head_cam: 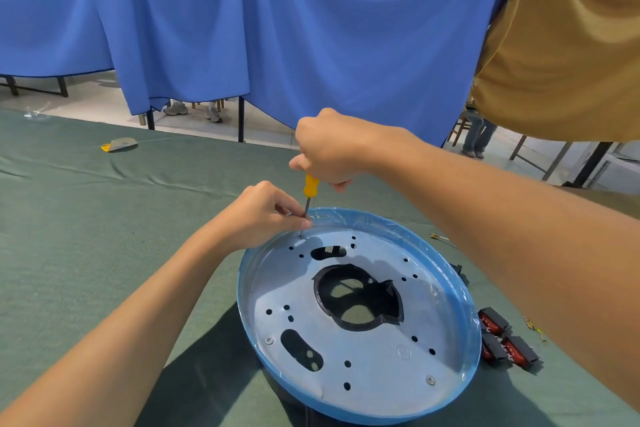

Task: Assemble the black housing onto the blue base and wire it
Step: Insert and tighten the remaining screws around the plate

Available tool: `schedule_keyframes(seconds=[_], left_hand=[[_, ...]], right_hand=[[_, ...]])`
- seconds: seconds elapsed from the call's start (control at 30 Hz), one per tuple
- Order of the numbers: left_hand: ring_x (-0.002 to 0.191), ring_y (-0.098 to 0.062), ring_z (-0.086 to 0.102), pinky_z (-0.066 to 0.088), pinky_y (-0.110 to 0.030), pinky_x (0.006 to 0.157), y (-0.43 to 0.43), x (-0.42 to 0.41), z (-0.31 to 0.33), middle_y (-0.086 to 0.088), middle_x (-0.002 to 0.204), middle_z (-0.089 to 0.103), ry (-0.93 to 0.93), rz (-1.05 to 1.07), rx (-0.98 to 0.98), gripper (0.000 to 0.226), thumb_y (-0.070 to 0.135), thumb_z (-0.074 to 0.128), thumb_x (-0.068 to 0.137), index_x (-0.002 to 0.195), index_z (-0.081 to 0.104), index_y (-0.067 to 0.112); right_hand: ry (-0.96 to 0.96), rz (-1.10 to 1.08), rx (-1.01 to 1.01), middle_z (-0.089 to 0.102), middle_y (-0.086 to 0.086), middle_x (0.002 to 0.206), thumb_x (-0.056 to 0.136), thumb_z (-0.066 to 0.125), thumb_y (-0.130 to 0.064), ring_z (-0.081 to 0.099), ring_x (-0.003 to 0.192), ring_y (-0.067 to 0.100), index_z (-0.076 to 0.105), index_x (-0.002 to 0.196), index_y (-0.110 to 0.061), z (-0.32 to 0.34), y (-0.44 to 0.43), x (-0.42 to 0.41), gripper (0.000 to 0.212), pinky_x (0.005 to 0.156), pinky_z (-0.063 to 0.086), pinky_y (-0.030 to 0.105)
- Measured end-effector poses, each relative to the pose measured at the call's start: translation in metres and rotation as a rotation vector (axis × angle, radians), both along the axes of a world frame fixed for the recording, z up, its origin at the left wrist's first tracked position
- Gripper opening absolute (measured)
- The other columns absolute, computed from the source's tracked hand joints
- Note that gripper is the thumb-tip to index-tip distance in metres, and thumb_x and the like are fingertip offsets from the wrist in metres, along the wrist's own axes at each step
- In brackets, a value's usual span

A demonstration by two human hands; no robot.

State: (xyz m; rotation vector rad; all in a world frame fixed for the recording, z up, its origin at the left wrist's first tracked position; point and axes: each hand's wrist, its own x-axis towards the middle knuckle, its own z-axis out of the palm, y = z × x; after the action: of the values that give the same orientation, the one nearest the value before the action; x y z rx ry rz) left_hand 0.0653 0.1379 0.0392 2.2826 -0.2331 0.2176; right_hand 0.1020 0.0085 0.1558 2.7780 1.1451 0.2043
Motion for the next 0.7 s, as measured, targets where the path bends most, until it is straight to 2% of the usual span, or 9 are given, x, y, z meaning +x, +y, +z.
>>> schedule_keyframes(seconds=[0.07,0.13,0.2,0.27,0.33,0.47,0.57,0.63,0.7], left_hand=[[0.09,-0.026,0.066,0.051,-0.046,0.087,-0.001,-0.002,0.0,-0.007,0.09,0.074,-0.002,0.006,0.0,0.008,0.028,0.078,0.082,0.083,0.08,0.021],[0.082,-0.015,0.067,0.053,-0.04,0.08,-0.002,-0.003,0.0,0.001,0.084,0.075,-0.037,0.024,-0.034,0.009,0.03,0.08,0.079,0.08,0.08,0.021],[0.067,0.001,0.063,0.051,-0.025,0.069,-0.003,-0.003,0.003,0.012,0.075,0.074,-0.092,0.055,-0.143,0.011,0.031,0.084,0.075,0.079,0.08,0.022],[0.06,0.005,0.057,0.042,-0.012,0.061,-0.005,-0.002,0.005,0.018,0.068,0.071,-0.135,0.075,-0.208,0.011,0.031,0.086,0.071,0.077,0.08,0.024],[0.062,0.005,0.057,0.039,-0.008,0.059,-0.007,-0.001,0.006,0.018,0.069,0.072,-0.164,0.109,-0.186,0.009,0.031,0.086,0.07,0.071,0.077,0.031],[0.059,0.003,0.06,0.046,-0.017,0.059,-0.009,-0.001,0.003,0.011,0.068,0.074,-0.126,0.13,-0.236,0.008,0.026,0.085,0.072,0.073,0.078,0.029],[0.058,0.005,0.061,0.045,-0.012,0.057,-0.005,-0.001,0.002,0.013,0.067,0.074,-0.106,0.12,-0.262,0.005,0.021,0.083,0.074,0.078,0.08,0.023],[0.065,0.002,0.064,0.049,-0.015,0.064,-0.002,-0.002,0.002,0.011,0.071,0.075,-0.085,0.089,-0.273,0.007,0.019,0.082,0.077,0.078,0.079,0.025],[0.072,-0.001,0.067,0.053,-0.023,0.074,-0.002,-0.002,0.002,0.009,0.075,0.076,-0.077,0.062,-0.266,0.006,0.017,0.08,0.079,0.08,0.08,0.023]], right_hand=[[0.009,-0.025,-0.003,0.055,0.007,0.051,0.101,0.046,-0.03,0.061,0.043,0.023,0.045,0.068,-0.013,0.001,0.001,0.0,0.037,0.049,0.048,0.028],[0.03,-0.039,-0.025,0.059,0.004,0.042,0.101,0.044,-0.031,0.059,0.038,0.022,0.049,0.067,-0.011,0.002,0.002,-0.001,0.04,0.054,0.053,0.03],[0.035,-0.056,-0.044,0.057,0.0,0.035,0.101,0.042,-0.03,0.058,0.038,0.021,0.05,0.066,-0.01,0.003,0.002,-0.002,0.04,0.055,0.052,0.029],[0.04,-0.075,-0.033,0.056,-0.002,0.034,0.1,0.041,-0.027,0.057,0.04,0.022,0.05,0.066,-0.01,0.002,0.001,-0.001,0.039,0.058,0.053,0.031],[0.052,-0.095,-0.028,0.057,-0.001,0.035,0.1,0.04,-0.027,0.058,0.042,0.022,0.051,0.066,-0.01,0.002,0.0,0.0,0.04,0.063,0.055,0.033],[0.091,-0.095,-0.033,0.061,0.001,0.043,0.099,0.047,-0.038,0.067,0.048,0.019,0.053,0.07,-0.012,0.007,-0.002,-0.004,0.039,0.063,0.055,0.032],[0.105,0.024,-0.055,0.062,0.002,0.068,0.09,0.065,-0.033,0.07,0.06,0.018,0.063,0.079,-0.017,0.014,-0.002,-0.005,0.019,0.056,0.054,0.029],[0.073,0.056,-0.046,0.058,0.0,0.074,0.087,0.069,-0.024,0.069,0.068,0.022,0.058,0.073,-0.023,0.016,-0.002,-0.006,0.018,0.06,0.055,0.033],[0.037,0.037,-0.038,0.053,0.0,0.07,0.088,0.066,-0.022,0.066,0.063,0.023,0.051,0.068,-0.022,0.014,0.0,-0.006,0.025,0.058,0.053,0.032]])
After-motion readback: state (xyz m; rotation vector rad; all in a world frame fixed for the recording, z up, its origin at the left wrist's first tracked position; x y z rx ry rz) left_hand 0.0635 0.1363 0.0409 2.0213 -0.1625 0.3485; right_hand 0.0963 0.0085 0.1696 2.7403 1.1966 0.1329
